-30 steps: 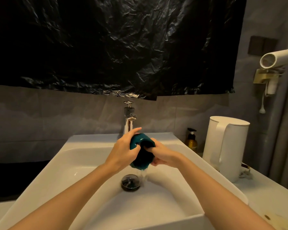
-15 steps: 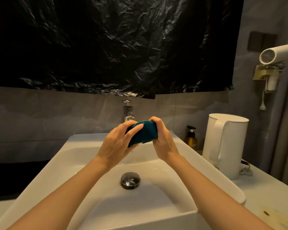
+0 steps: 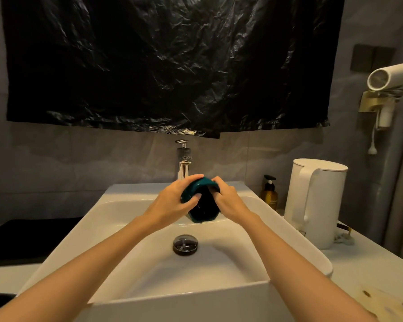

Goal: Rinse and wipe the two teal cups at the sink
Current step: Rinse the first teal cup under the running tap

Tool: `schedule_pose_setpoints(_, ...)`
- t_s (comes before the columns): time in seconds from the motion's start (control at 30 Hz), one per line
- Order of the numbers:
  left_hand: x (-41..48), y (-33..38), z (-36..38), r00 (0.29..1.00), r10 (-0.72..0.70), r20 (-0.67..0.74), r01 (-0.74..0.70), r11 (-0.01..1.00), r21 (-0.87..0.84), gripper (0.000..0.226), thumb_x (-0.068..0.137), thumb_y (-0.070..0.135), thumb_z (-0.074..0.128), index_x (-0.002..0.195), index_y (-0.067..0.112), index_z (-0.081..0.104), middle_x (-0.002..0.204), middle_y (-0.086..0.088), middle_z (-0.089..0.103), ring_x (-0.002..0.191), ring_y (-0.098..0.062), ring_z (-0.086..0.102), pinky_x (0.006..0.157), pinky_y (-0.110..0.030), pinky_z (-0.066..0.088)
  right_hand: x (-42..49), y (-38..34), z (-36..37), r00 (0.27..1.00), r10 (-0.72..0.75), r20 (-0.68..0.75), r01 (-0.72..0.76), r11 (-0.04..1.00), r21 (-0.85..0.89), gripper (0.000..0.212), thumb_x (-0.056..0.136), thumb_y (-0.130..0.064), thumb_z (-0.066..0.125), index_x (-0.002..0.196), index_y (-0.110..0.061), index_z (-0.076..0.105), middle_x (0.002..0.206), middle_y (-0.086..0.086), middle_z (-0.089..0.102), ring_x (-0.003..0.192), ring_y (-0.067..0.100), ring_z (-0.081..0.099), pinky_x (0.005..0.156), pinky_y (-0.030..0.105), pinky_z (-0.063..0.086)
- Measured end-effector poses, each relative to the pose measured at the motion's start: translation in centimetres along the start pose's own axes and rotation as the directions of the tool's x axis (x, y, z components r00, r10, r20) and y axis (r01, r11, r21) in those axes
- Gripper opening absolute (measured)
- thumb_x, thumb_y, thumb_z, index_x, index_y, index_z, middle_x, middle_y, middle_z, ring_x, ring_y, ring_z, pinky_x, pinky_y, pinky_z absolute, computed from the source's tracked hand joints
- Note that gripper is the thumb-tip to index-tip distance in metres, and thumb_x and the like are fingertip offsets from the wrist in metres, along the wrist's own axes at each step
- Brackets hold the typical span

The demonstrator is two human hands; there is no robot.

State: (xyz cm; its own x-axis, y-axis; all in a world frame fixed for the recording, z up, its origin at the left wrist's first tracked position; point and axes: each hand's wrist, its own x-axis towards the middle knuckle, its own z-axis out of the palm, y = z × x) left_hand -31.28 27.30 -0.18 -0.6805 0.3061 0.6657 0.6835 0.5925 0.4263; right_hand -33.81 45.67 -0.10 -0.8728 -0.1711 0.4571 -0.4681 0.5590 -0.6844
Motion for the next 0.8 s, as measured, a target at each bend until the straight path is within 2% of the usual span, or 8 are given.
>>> schedule_pose_setpoints(0.13,-0.5,1.3,-0.9,0.946,-0.314,0.083,0.322,0.939,-0.121,0.035,0.096,0.027,0.044,0.127,0.042,0.047,0.121,0.005,0.058,0.108,-0.016,0.054,0.089,-0.033,0.052,-0.3,-2.0,0.3,0.959,0.21,0.189,-0.211,0.977,-0.013,0.02,0.098,-0.018,0.037,0.108,-0.016,0.054,0.081,0.007,0.058,0.057,0.018,0.052,0.04,0.02,0.04)
schedule_pose_setpoints(0.27,-1.5,3.1,-3.3,0.837,-0.525,0.153,0.547,0.806,-0.227,0.029,0.098,0.027,0.039,0.125,0.035,0.05,0.118,-0.001,0.056,0.105,-0.02,0.055,0.07,-0.031,0.056,-1.0,-4.4,0.7,0.911,0.305,0.278,-0.321,0.947,0.014,0.023,0.099,-0.028,0.045,0.111,-0.014,0.057,0.086,0.011,0.061,0.058,0.018,0.052,0.042,0.021,0.042)
schedule_pose_setpoints(0.33,-2.3,3.8,-4.8,0.795,-0.595,0.122,0.601,0.742,-0.298,0.03,0.099,0.026,0.039,0.125,0.029,0.051,0.118,-0.005,0.057,0.099,-0.02,0.057,0.062,-0.028,0.055,-1.5,-6.0,0.5,0.942,0.234,0.242,-0.254,0.966,0.054,0.025,0.096,-0.029,0.053,0.117,-0.016,0.055,0.088,0.008,0.061,0.052,0.016,0.054,0.04,0.021,0.042)
schedule_pose_setpoints(0.4,-3.0,4.5,-6.5,0.743,-0.663,0.095,0.634,0.651,-0.418,0.028,0.098,0.025,0.04,0.123,0.024,0.054,0.116,-0.008,0.058,0.09,-0.018,0.059,0.058,-0.03,0.057,-2.2,-7.8,0.4,0.986,0.103,0.129,-0.115,0.989,0.088,0.034,0.092,-0.03,0.061,0.123,-0.019,0.05,0.106,0.005,0.062,0.06,0.018,0.061,0.044,0.022,0.048)
schedule_pose_setpoints(0.5,-4.1,5.2,-9.6,0.677,-0.733,0.068,0.659,0.562,-0.5,0.021,0.095,0.023,0.042,0.112,0.023,0.055,0.105,-0.005,0.056,0.084,-0.017,0.057,0.055,-0.033,0.059,-3.3,-10.8,0.6,0.975,-0.211,-0.064,0.208,0.977,-0.046,0.032,0.088,-0.034,0.065,0.115,-0.023,0.054,0.112,-0.001,0.062,0.092,0.013,0.06,0.073,0.031,0.052)
schedule_pose_setpoints(0.57,-5.0,5.5,-11.6,0.636,-0.77,0.059,0.681,0.523,-0.513,0.018,0.094,0.023,0.044,0.109,0.023,0.055,0.108,-0.007,0.056,0.094,-0.024,0.059,0.062,-0.041,0.059,-4.7,-13.4,1.1,0.94,-0.34,0.009,0.34,0.939,-0.045,0.021,0.09,-0.035,0.063,0.107,-0.023,0.061,0.107,-0.005,0.063,0.089,0.004,0.056,0.073,0.027,0.047)
schedule_pose_setpoints(0.7,-7.5,6.1,-15.7,0.563,-0.823,0.077,0.723,0.445,-0.528,0.023,0.094,0.023,0.043,0.115,0.019,0.051,0.109,-0.013,0.059,0.097,-0.032,0.061,0.064,-0.043,0.059,-7.3,-17.8,3.3,0.85,-0.425,0.313,0.464,0.884,-0.062,0.024,0.088,-0.04,0.063,0.105,-0.024,0.067,0.101,-0.005,0.068,0.088,0.01,0.063,0.075,0.037,0.057)
schedule_pose_setpoints(0.8,-10.3,6.0,-18.8,0.533,-0.841,0.092,0.73,0.402,-0.553,0.028,0.095,0.025,0.042,0.121,0.016,0.049,0.113,-0.016,0.059,0.099,-0.032,0.061,0.065,-0.043,0.058,-8.3,-20.3,5.7,0.799,-0.478,0.364,0.532,0.845,-0.057,0.023,0.088,-0.026,0.066,0.109,-0.018,0.064,0.1,0.003,0.068,0.079,0.017,0.065,0.072,0.04,0.056)
